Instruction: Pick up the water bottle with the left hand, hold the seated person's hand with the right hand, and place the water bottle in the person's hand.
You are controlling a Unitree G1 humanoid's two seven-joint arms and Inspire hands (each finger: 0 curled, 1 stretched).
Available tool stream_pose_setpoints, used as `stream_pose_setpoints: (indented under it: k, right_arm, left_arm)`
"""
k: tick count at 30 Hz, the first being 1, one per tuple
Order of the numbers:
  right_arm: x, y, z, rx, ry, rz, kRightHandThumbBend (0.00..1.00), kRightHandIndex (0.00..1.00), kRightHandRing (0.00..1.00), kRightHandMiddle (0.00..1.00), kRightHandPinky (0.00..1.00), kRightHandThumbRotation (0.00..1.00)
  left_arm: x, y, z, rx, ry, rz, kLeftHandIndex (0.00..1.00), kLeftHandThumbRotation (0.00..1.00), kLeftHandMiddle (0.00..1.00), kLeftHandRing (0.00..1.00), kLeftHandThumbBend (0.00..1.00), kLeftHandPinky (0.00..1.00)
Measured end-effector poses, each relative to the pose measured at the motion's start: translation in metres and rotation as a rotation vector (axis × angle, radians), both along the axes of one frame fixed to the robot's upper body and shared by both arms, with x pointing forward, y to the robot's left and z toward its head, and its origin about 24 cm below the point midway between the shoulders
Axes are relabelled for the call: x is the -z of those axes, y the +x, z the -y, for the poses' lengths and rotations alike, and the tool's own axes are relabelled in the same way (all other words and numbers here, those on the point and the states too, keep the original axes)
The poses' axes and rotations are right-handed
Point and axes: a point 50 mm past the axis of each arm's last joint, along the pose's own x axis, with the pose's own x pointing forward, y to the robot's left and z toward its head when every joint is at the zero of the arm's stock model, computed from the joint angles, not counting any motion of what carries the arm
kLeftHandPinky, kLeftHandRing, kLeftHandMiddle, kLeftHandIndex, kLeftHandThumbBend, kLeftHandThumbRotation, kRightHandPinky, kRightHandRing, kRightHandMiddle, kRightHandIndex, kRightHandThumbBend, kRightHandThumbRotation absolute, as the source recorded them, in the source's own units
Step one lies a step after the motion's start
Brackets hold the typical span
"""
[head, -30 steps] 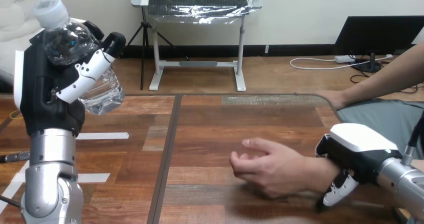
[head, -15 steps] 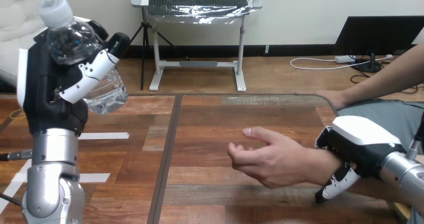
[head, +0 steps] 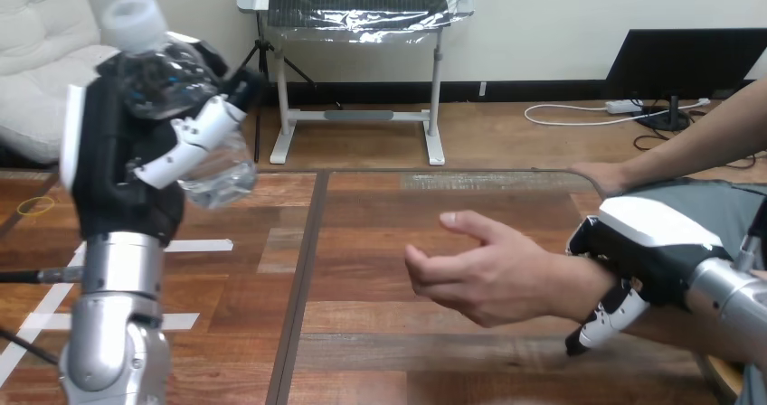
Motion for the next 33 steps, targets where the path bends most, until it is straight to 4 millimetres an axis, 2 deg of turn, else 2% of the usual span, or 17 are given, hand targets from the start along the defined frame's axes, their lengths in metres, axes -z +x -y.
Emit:
stream_pose_setpoints:
  k: [15,33]
  right_arm:
    - [-0.010,0.008,-0.002,0.012,0.043,0.004,0.90,0.34,0.24,0.32,0.18,0.10]
    - [-0.018,0.013,-0.003,0.023,0.060,0.008,0.91,0.38,0.30,0.37,0.24,0.09]
  left_arm:
    - [0.002,0.001,0.010,0.020,-0.010,-0.006,0.32,0.00,0.27,0.21,0.55,0.17]
    - [0.002,0.001,0.010,0.004,0.007,-0.010,0.31,0.00,0.27,0.21,0.55,0.16]
